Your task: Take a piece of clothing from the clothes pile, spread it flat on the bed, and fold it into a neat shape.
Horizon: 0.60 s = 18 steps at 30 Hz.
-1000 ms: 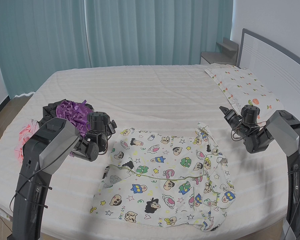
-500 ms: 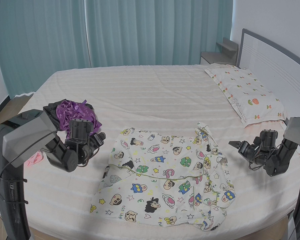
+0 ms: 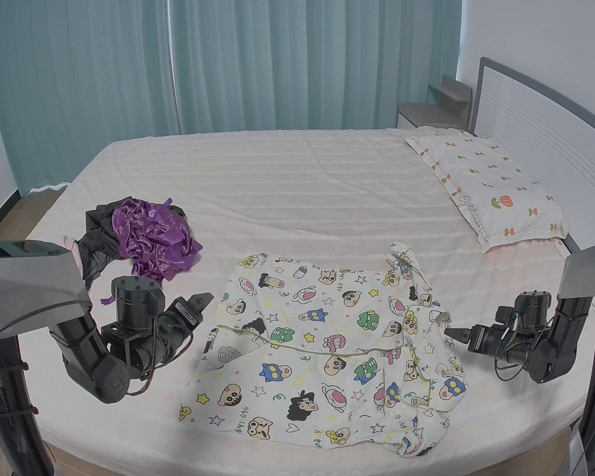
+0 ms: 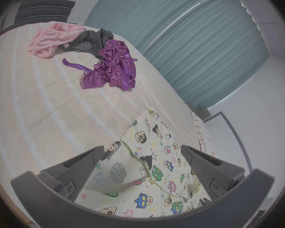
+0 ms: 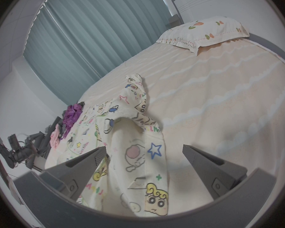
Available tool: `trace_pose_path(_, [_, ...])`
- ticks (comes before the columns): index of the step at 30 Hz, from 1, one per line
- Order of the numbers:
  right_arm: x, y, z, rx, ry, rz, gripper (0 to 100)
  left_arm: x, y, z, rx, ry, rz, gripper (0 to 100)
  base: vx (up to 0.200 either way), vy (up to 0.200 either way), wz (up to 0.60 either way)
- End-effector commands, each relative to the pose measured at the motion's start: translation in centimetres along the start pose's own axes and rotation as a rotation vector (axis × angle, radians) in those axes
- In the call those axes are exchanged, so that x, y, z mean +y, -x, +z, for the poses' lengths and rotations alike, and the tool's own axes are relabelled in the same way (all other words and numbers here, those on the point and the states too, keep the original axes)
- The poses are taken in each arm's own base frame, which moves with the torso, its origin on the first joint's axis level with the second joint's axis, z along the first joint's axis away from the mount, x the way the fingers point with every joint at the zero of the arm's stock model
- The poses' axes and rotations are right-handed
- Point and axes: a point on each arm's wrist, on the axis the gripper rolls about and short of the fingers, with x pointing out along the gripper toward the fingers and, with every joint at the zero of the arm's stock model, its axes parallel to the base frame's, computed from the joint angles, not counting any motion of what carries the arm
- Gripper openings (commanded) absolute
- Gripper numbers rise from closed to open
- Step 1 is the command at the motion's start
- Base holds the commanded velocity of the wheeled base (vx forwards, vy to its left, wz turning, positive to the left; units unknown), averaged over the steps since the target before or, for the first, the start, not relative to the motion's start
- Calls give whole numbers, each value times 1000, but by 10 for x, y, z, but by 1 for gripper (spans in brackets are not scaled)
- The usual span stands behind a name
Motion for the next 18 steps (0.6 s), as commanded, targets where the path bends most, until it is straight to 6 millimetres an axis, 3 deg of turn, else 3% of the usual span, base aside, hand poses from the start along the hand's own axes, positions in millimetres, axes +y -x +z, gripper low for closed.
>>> trace_pose_path(1, [0, -10, -4, -16, 35, -40, 100, 11, -10, -19, 44, -13, 22, 100, 0, 0, 0])
trace_pose_path(7, [-4, -13, 1, -49, 93, -95, 100, 12, -9, -21, 44, -12, 32, 100, 0, 0, 0])
trace_pose_path(12, [-5, -23, -10, -35, 213, -160, 100, 8, -8, -27, 37, -26, 35, 100, 0, 0, 0])
trace_pose_path(16, [15, -33, -10, -62, 275, -133, 100, 6, -7, -30, 28, -34, 41, 100, 0, 0, 0])
trace_pose_path(18, [35, -40, -18, -56, 327, -126, 100, 7, -7, -31, 13, -34, 53, 100, 0, 0, 0])
